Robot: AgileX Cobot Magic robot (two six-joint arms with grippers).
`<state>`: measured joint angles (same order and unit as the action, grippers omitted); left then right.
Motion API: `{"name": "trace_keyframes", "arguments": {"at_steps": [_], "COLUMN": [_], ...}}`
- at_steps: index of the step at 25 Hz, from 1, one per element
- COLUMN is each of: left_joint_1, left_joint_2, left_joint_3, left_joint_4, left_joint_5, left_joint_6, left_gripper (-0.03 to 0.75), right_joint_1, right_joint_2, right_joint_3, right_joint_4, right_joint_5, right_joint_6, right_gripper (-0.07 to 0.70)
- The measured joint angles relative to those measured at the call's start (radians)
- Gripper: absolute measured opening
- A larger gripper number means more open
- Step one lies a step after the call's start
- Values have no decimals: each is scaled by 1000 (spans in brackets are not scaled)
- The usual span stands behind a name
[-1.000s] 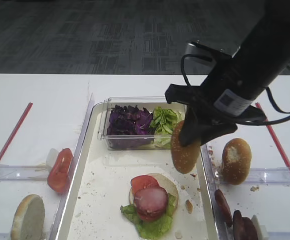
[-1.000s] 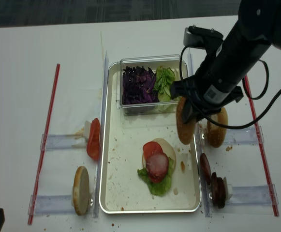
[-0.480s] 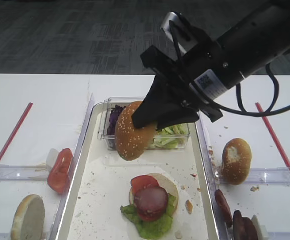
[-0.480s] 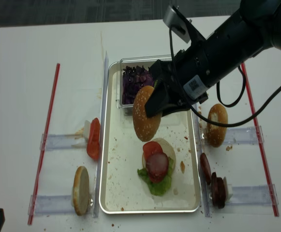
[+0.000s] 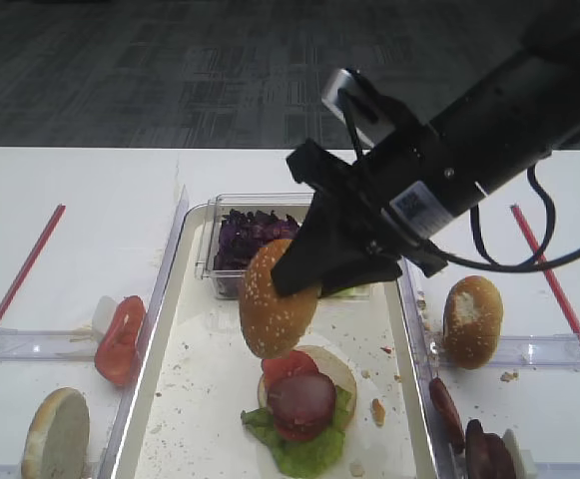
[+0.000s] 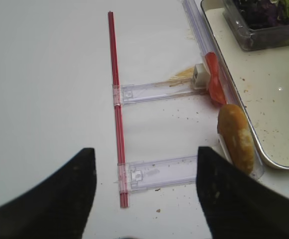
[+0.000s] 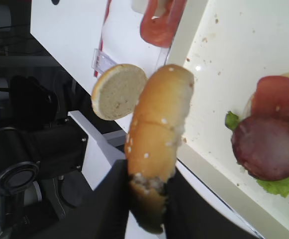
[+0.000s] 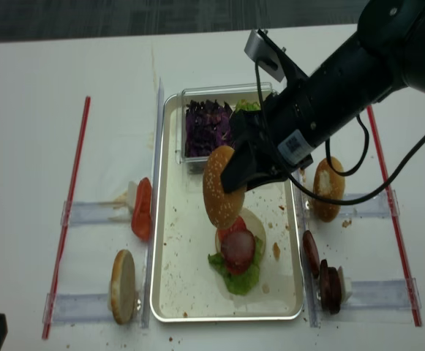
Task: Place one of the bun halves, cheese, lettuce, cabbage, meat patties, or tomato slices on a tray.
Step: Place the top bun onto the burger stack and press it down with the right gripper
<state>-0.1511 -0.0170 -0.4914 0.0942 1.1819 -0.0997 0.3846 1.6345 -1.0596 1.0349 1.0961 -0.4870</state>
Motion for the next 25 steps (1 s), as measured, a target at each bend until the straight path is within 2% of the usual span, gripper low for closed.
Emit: {"name": "trace_keyframes", "arguments": {"at_steps": [9, 17, 25], "left_joint_1": [0, 0, 0], "left_joint_2": [0, 0, 0], "left_joint_3": [0, 0, 0], "left_joint_4": [0, 0, 0], "left_joint_5": [0, 0, 0], "left_joint_6": [0, 0, 0], "left_gripper": [438, 438, 438], "right_joint_1": [0, 0, 0], "right_joint_2": [11, 96, 115], "right_joint_3": [155, 162, 162], "right_joint_4": [73, 115, 116], "right_joint_5": [-96, -116, -122], "right_joint_6": [-113, -158, -160], "right_gripper": [215, 215, 215]}}
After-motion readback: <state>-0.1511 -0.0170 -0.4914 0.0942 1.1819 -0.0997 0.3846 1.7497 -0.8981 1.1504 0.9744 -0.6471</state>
